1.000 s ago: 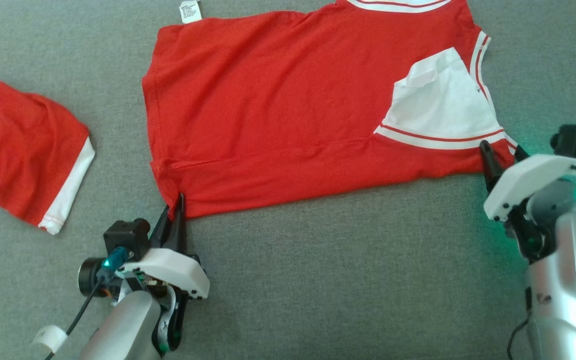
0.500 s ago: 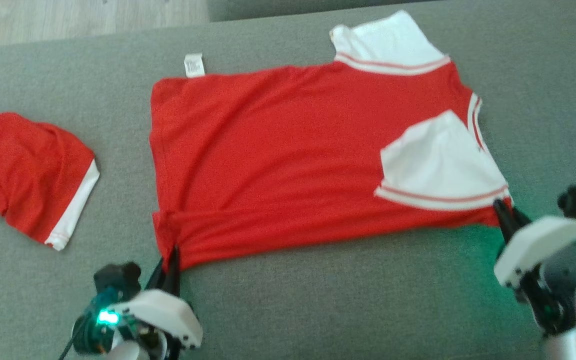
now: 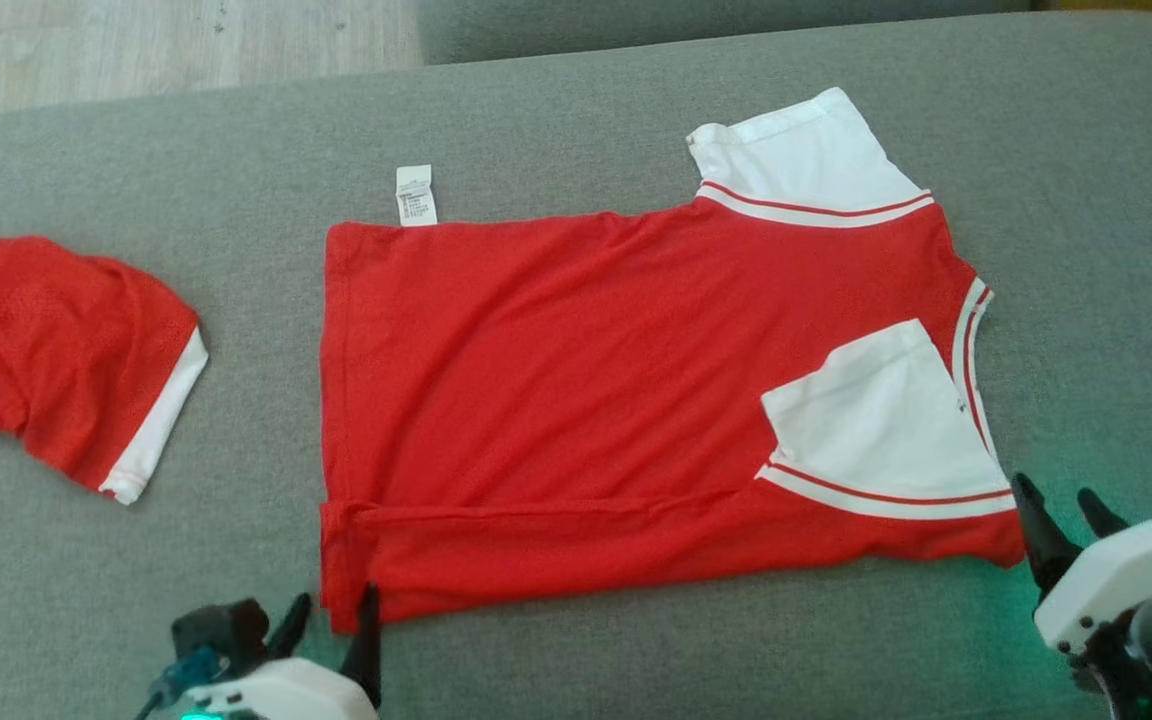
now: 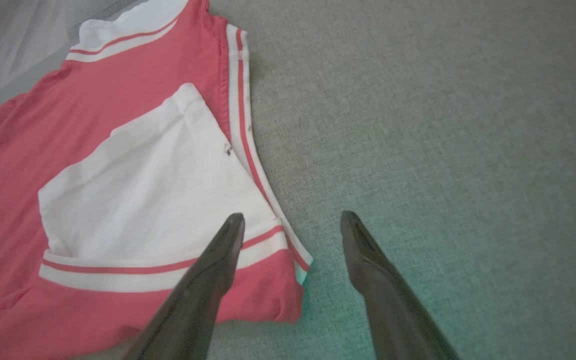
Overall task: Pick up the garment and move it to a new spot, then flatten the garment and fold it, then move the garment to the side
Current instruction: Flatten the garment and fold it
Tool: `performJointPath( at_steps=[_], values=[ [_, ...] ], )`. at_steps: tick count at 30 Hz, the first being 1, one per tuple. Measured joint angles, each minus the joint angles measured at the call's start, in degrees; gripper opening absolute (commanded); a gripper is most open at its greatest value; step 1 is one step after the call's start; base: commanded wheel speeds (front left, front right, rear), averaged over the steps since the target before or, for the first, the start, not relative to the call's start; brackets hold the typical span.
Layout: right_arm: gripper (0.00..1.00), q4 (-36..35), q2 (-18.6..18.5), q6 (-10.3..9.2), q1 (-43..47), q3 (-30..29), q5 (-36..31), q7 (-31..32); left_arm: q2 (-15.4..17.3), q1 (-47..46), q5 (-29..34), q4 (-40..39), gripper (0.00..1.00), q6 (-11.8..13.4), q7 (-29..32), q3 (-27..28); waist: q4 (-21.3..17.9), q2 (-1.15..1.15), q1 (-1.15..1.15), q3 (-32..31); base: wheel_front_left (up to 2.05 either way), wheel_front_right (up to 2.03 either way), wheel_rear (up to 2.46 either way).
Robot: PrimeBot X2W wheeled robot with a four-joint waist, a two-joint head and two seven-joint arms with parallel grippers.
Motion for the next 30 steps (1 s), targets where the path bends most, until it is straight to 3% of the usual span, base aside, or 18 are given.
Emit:
performJointPath(
  at_steps=[6, 11, 19, 25, 30],
  values=[
    [1.0, -2.19, 0.01, 0.0, -3.83, 0.33, -1.66, -1.26, 1.1, -1.54, 0.7, -1.91, 1.0, 0.35, -0.71, 0.82, 0.2, 0.0, 0.0, -0.13, 0.0, 0.0, 0.0],
    [1.0, -3.93, -0.09, 0.0, -12.9, 2.53, -4.7, -0.29, 0.96, -11.04, 2.3, 0.22, 1.0, -1.78, -2.79, 1.45, 0.43, 0.0, 0.01, 1.24, 0.0, 0.0, 0.0],
    [1.0, 0.2, -0.37, 0.0, -26.9, 8.92, -6.2, -0.29, -3.39, -30.82, 3.13, 14.34, 1.0, -6.12, -4.19, 1.74, 0.25, 0.0, 0.02, 6.23, 0.0, 0.0, 0.0],
    [1.0, 3.14, -0.41, 0.0, -29.04, 10.73, -4.98, -2.31, -4.57, -39.67, 4.25, 24.88, 1.0, -8.61, -4.71, 1.4, -0.35, 0.0, 0.02, 10.23, 0.0, 0.0, 0.0],
    [1.0, 4.06, -0.44, 0.0, -29.12, 11.65, -4.56, -3.48, -4.94, -44.48, 4.98, 31.36, 1.0, -9.28, -6.25, 1.27, -1.4, 0.0, 0.01, 12.37, 0.0, 0.0, 0.0]
  ],
)
